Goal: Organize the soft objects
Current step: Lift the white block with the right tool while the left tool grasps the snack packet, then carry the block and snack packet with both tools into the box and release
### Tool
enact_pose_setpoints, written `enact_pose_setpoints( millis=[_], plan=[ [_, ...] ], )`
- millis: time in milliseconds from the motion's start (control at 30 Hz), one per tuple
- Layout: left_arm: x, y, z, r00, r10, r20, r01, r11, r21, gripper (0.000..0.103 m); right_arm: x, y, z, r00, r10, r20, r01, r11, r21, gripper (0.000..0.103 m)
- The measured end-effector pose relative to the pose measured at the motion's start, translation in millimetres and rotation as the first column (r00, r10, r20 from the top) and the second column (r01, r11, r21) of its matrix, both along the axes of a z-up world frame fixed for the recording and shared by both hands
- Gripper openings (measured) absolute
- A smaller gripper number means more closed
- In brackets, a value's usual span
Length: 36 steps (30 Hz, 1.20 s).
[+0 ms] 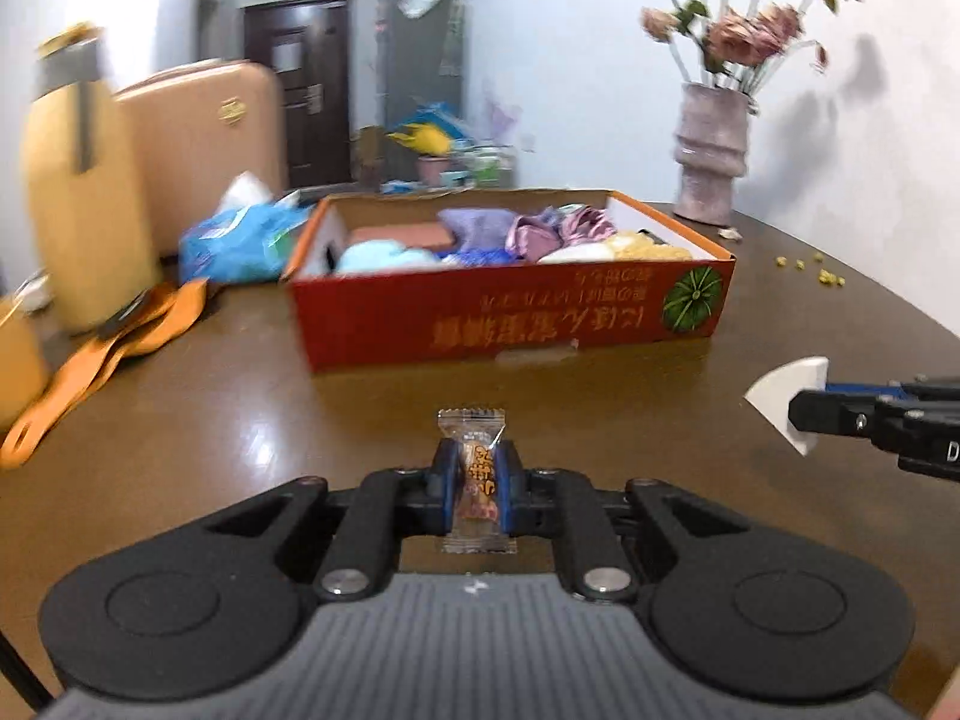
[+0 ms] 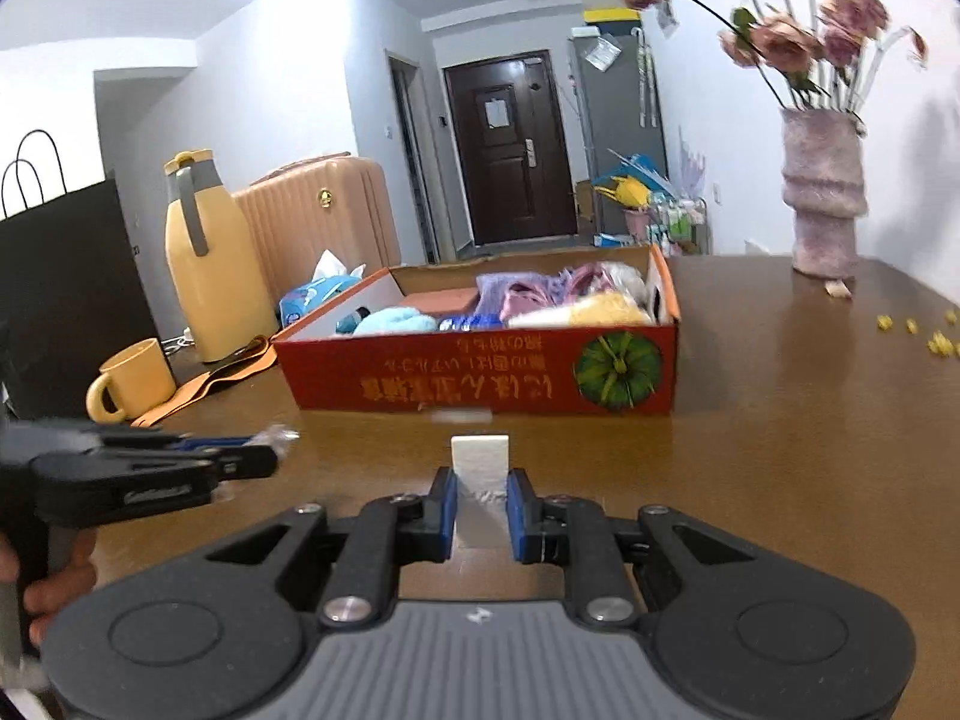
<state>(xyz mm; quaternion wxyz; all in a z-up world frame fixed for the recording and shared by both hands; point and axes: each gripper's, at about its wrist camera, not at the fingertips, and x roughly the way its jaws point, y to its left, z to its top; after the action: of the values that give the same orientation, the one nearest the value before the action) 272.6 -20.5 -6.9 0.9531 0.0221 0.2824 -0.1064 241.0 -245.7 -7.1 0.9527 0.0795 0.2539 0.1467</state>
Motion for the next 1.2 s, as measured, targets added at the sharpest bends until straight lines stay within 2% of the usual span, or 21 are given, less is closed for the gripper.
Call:
enact_pose_setpoints(
  millis=[100, 333, 633, 800, 867, 967, 1200],
  plan=[
    [-36, 3, 7, 1.0, 0.006, 0.005, -0.006, 1.0, -0.028, 0.013, -26, 1, 1, 1.0, 0.004, 0.001, -0.004, 1.0, 0.002, 0.017],
    [-92, 6, 39, 0.993, -0.008, 0.115, 0.012, 0.999, -0.036, 0.013, -67, 5, 19, 0.998, 0.01, 0.067, -0.011, 1.0, 0.006, 0.017],
    [-105, 4, 55, 0.988, -0.026, 0.151, 0.039, 0.996, -0.081, 0.013, -82, 4, 37, 0.993, 0.008, 0.118, -0.009, 1.0, 0.009, 0.017],
    [-79, 2, 65, 0.989, -0.054, 0.135, 0.071, 0.989, -0.127, 0.013, -62, -3, 43, 0.993, 0.002, 0.115, -0.005, 1.0, 0.029, 0.017],
    [-57, 0, 72, 0.987, -0.08, 0.136, 0.1, 0.984, -0.147, 0.013, -45, -9, 47, 0.994, 0.02, 0.104, -0.027, 0.997, 0.071, 0.017],
    [-12, -6, 79, 0.989, -0.106, 0.103, 0.125, 0.971, -0.204, 0.013, -2, -18, 55, 0.996, 0.039, 0.075, -0.05, 0.988, 0.144, 0.017],
    [110, -28, 82, 0.994, -0.103, 0.041, 0.109, 0.974, -0.198, 0.013, 115, -10, 63, 0.999, 0.041, 0.022, -0.044, 0.987, 0.156, 0.017]
  ],
)
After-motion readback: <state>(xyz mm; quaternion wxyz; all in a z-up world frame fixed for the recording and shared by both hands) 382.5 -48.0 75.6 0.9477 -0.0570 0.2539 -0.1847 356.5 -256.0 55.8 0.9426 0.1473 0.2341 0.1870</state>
